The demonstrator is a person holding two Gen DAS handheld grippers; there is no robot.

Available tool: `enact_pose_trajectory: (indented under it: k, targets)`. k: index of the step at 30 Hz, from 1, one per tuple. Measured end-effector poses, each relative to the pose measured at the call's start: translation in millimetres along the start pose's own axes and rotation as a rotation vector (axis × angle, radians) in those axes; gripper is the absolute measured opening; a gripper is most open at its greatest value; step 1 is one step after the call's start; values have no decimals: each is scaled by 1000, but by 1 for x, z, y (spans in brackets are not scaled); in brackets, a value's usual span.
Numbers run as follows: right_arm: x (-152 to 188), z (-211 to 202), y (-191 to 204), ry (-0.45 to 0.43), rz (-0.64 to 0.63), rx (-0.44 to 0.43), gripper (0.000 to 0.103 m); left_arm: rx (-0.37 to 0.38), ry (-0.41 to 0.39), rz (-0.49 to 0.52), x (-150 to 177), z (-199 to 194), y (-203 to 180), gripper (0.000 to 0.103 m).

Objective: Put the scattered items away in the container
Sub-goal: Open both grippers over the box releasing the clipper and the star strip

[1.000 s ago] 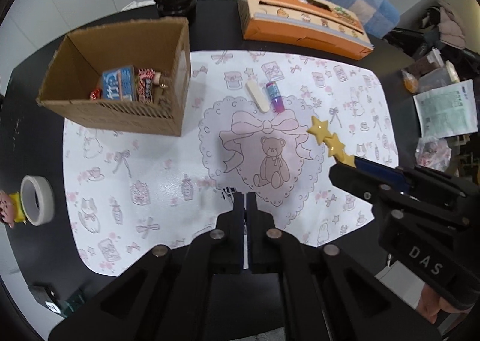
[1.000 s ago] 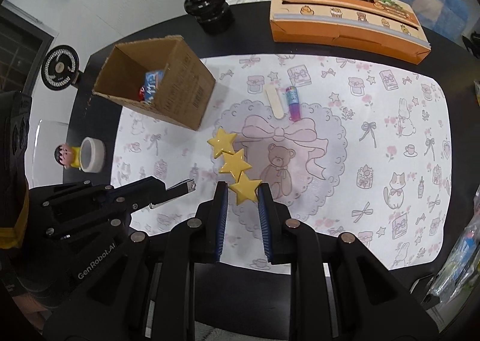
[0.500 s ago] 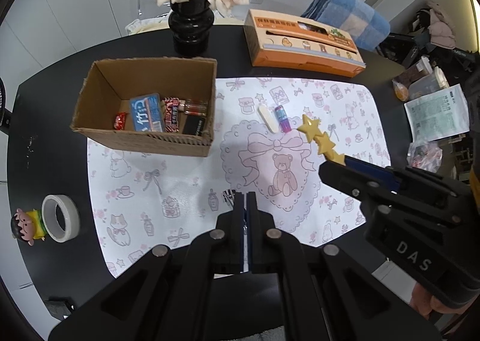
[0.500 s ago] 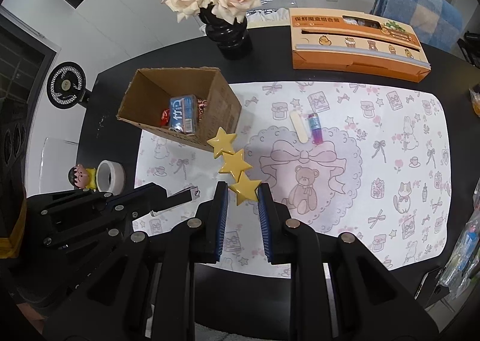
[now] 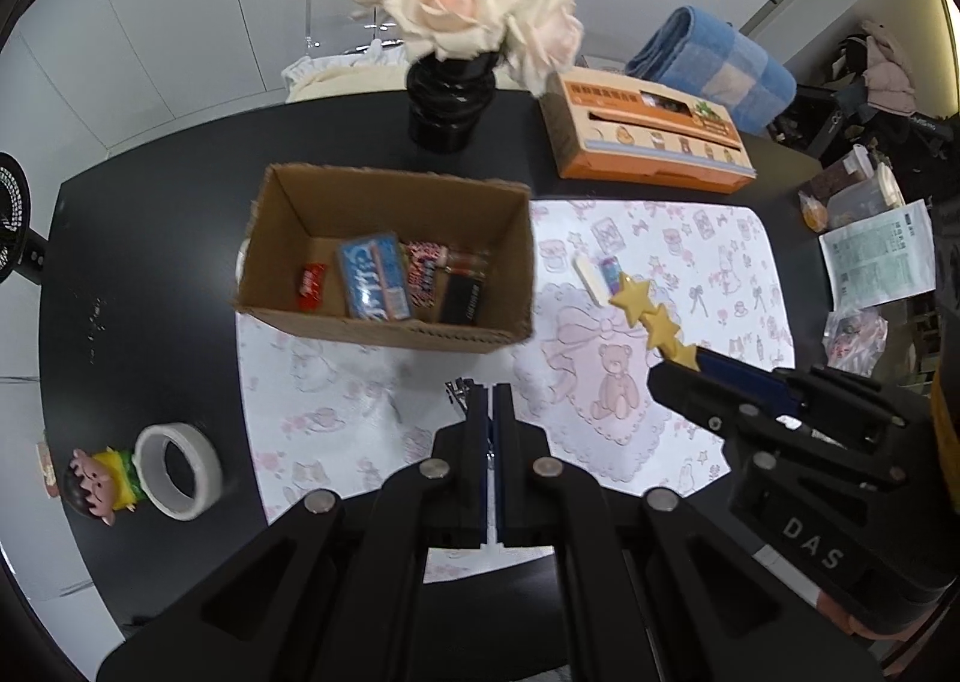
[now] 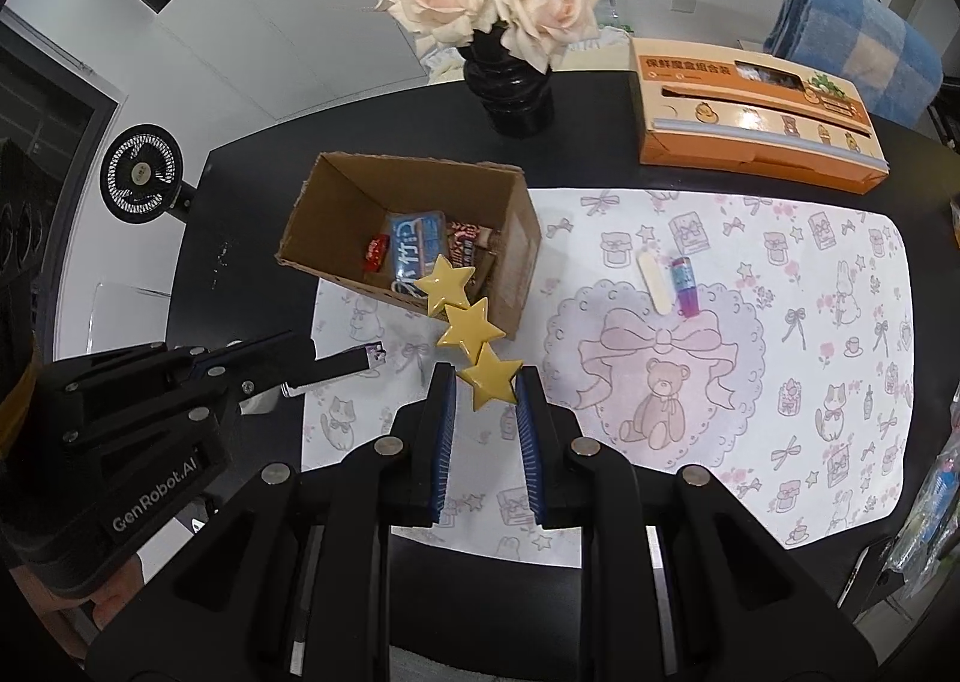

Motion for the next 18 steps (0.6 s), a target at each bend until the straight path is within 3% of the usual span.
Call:
enact_pose_trajectory:
  k: [18]
  targets:
    - [-62, 30, 43, 19, -24, -5, 21, -12, -40, 15, -75, -17, 44, 1]
Point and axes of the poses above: each gripper's, at about its wrist camera, not at the fingertips, and z roughly the way its jaws point, y to its left, x to its underside, the point moved 4 cm from there along z, roughly the way its jaws point, and after that the axes turned 11 degrees about x, right-handed, at the moved point
